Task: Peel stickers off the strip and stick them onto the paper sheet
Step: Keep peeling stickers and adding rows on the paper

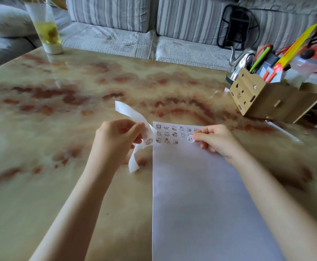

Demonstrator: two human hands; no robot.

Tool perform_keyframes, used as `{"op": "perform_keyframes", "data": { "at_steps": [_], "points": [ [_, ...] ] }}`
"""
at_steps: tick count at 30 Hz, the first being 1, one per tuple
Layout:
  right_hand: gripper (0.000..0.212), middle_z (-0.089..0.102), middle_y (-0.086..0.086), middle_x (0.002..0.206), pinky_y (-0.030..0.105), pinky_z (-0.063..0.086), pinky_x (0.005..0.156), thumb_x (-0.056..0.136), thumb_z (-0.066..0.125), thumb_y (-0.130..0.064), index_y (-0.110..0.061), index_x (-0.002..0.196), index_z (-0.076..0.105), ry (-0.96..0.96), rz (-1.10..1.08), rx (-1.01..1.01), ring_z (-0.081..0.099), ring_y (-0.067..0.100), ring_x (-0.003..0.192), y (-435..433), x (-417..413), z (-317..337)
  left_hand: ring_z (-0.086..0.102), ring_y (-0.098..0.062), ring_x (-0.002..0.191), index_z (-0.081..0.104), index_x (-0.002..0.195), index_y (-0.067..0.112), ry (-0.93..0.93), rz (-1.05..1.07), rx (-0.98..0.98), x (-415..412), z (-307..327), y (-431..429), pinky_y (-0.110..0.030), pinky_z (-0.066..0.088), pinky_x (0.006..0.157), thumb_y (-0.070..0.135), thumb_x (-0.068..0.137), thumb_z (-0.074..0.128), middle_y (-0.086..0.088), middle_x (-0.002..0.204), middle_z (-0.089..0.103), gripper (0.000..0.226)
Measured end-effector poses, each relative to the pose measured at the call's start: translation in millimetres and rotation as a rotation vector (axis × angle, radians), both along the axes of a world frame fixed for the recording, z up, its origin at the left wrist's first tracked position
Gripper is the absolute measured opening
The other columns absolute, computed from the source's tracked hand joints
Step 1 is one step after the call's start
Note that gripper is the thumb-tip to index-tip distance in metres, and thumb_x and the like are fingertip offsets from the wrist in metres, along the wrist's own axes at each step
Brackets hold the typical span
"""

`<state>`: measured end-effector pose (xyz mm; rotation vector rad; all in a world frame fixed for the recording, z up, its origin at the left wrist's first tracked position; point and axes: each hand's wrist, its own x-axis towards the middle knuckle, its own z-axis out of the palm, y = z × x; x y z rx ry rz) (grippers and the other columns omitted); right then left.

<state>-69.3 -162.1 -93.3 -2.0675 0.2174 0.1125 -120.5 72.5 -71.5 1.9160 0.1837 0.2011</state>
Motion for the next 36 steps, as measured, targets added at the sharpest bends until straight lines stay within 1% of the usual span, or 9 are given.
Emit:
{"op": "perform_keyframes", "data": {
  "at_steps": [3,6,13,16,23,29,32,34,36],
  "points": [
    [0.006,0.066,0.002,0.068,0.017,0.031,0.043,0.079,0.069,-0.011,-0.012,0.073,0.069,0.012,-0.012,0.01,0.05,0.007,0.047,3.0,0.7,-1.7,0.069,-0.019,0.072,0.074,0.071,0.016,0.002,0.001,0.005,-0.2,0.2,-0.1,-0.037,0.056,0.08,0.027,0.086,0.061,0.0,0.069,0.072,0.023],
    [0.004,0.069,-0.004,0.069,0.021,0.028,0.047,0.079,0.072,-0.017,-0.013,0.077,0.071,-0.001,-0.007,-0.011,0.047,0.006,0.044,5.5,0.1,0.0,0.069,-0.019,0.073,0.074,0.071,0.015,0.005,0.0,0.009,0.2,0.2,0.1,-0.038,0.056,0.08,0.027,0.086,0.061,-0.001,0.069,0.072,0.022],
    [0.005,0.068,-0.004,0.066,0.016,0.033,0.045,0.08,0.073,-0.017,-0.012,0.079,0.073,-0.032,0.027,-0.042,0.043,0.003,0.041,8.8,0.3,-3.0,0.069,-0.018,0.071,0.074,0.071,0.016,0.004,0.0,0.004,-0.3,-0.2,0.1,-0.035,0.056,0.078,0.026,0.086,0.061,-0.001,0.069,0.072,0.022],
    [0.005,0.069,-0.003,0.068,0.019,0.036,0.05,0.08,0.073,-0.018,-0.013,0.078,0.073,-0.042,0.029,-0.045,0.042,0.005,0.044,9.9,-0.2,-4.8,0.069,-0.017,0.071,0.074,0.071,0.016,0.004,0.003,0.0,-0.1,-0.3,0.5,-0.036,0.057,0.078,0.026,0.086,0.061,-0.001,0.069,0.072,0.022],
    [0.006,0.063,-0.013,0.055,0.009,0.034,0.044,0.079,0.074,-0.016,-0.016,0.073,0.072,-0.071,0.012,-0.054,0.038,0.0,0.035,11.4,-0.4,-7.1,0.069,-0.018,0.071,0.074,0.07,0.016,0.001,-0.003,0.005,-0.3,-1.0,1.8,-0.037,0.057,0.079,0.025,0.086,0.061,0.0,0.068,0.072,0.022],
    [0.003,0.067,-0.001,0.069,0.006,0.036,0.044,0.079,0.072,-0.012,-0.009,0.079,0.073,-0.084,0.012,-0.035,0.041,-0.003,0.039,12.6,-0.6,-9.7,0.069,-0.016,0.07,0.075,0.073,0.016,0.0,-0.005,0.005,-0.5,-1.2,3.0,-0.035,0.057,0.078,0.026,0.086,0.061,0.001,0.069,0.073,0.021],
    [0.004,0.07,0.003,0.075,0.007,0.037,0.046,0.079,0.072,-0.012,-0.008,0.08,0.073,-0.098,0.012,-0.03,0.044,0.001,0.044,12.5,-1.5,-11.5,0.069,-0.015,0.071,0.075,0.073,0.016,0.0,-0.008,-0.008,0.0,-1.2,2.6,-0.032,0.056,0.076,0.026,0.086,0.061,0.001,0.07,0.073,0.021],
    [0.004,0.071,0.005,0.076,0.01,0.037,0.047,0.079,0.072,-0.011,-0.008,0.08,0.073,-0.103,0.016,-0.024,0.044,0.004,0.046,12.7,-2.2,-12.2,0.069,-0.013,0.071,0.075,0.073,0.016,-0.001,-0.011,-0.008,0.0,-1.1,2.8,-0.029,0.056,0.074,0.025,0.086,0.061,0.0,0.071,0.073,0.021],
    [0.003,0.072,0.007,0.078,0.017,0.038,0.053,0.078,0.072,-0.011,-0.008,0.078,0.072,-0.11,0.013,-0.017,0.046,0.009,0.052,13.5,-2.4,-13.6,0.069,-0.016,0.071,0.075,0.073,0.016,-0.002,-0.015,-0.005,0.3,-0.9,3.7,-0.032,0.057,0.076,0.025,0.086,0.061,0.0,0.071,0.073,0.021]
  ]
}}
